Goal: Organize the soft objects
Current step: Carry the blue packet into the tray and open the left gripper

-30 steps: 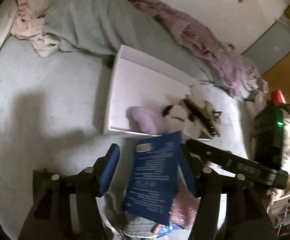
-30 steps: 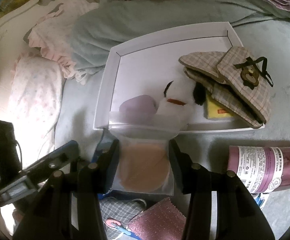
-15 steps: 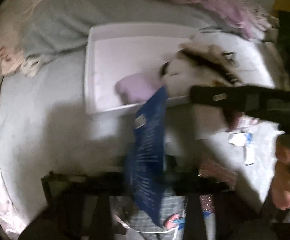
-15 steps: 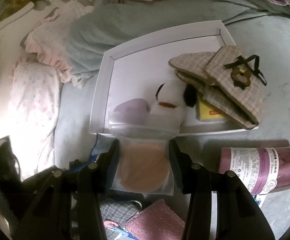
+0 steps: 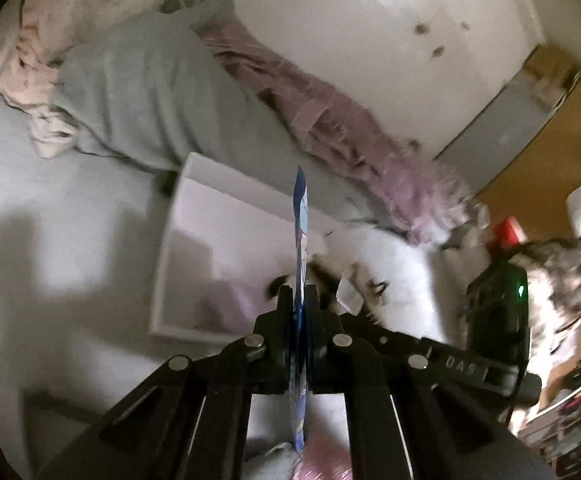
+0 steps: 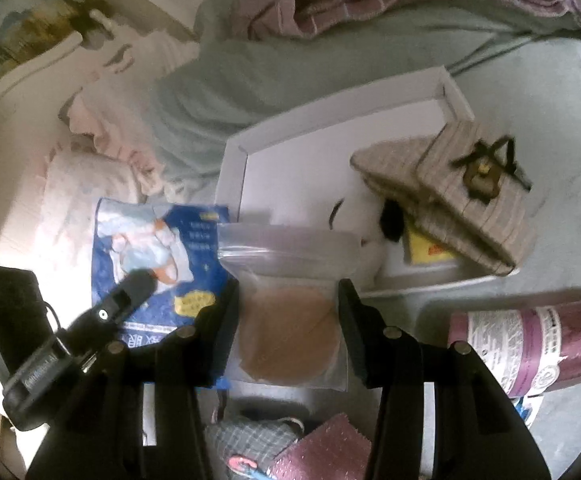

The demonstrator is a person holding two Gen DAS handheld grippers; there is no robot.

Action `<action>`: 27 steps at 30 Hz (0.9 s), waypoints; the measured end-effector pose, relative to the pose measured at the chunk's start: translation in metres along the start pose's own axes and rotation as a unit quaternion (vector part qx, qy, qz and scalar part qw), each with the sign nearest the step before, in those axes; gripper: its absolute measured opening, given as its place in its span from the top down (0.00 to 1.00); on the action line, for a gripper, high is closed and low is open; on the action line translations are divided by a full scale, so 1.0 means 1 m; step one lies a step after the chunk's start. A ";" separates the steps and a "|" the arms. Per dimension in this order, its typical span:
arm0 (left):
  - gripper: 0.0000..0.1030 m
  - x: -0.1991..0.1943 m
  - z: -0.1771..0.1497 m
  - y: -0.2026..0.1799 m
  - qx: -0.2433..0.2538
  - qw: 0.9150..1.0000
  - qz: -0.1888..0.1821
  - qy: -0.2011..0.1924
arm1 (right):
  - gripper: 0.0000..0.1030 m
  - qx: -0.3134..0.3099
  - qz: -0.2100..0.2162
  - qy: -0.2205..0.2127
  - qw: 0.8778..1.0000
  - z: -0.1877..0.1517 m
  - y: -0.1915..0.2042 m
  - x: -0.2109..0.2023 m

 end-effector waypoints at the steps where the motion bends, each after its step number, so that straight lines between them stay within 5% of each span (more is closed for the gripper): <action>1: 0.97 0.007 0.000 0.004 -0.005 1.000 -0.001 0.002 | 0.51 0.003 0.001 -0.010 1.000 0.003 -0.001 -0.003; 10: 0.97 0.056 0.006 0.061 -0.095 0.995 0.038 0.009 | 0.51 0.031 0.003 -0.067 0.997 0.021 -0.021 -0.009; 13: 0.97 0.068 0.017 0.074 -0.084 0.992 0.090 0.011 | 0.51 0.038 0.010 -0.065 0.997 0.021 -0.023 -0.005; 21: 0.95 0.114 0.038 0.087 -0.042 0.987 0.151 0.016 | 0.51 0.034 -0.005 -0.065 0.997 0.020 -0.027 0.005; 23: 0.88 0.112 0.035 0.095 -0.035 0.983 0.180 0.004 | 0.52 0.033 -0.009 -0.065 0.997 0.020 -0.028 0.007; 27: 0.77 0.109 0.022 0.091 -0.033 0.984 0.172 0.027 | 0.52 0.032 -0.010 -0.069 0.997 0.020 -0.027 0.008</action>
Point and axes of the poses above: each gripper's, at about its wrist camera, not at the fingertips, and x roughly the way its jaws point, y to its left, z to its top, the point moved 9 cm from there along x, roughly the way its jaws point, and after that the axes turned 13 degrees about -z, right-handed, at the moved point
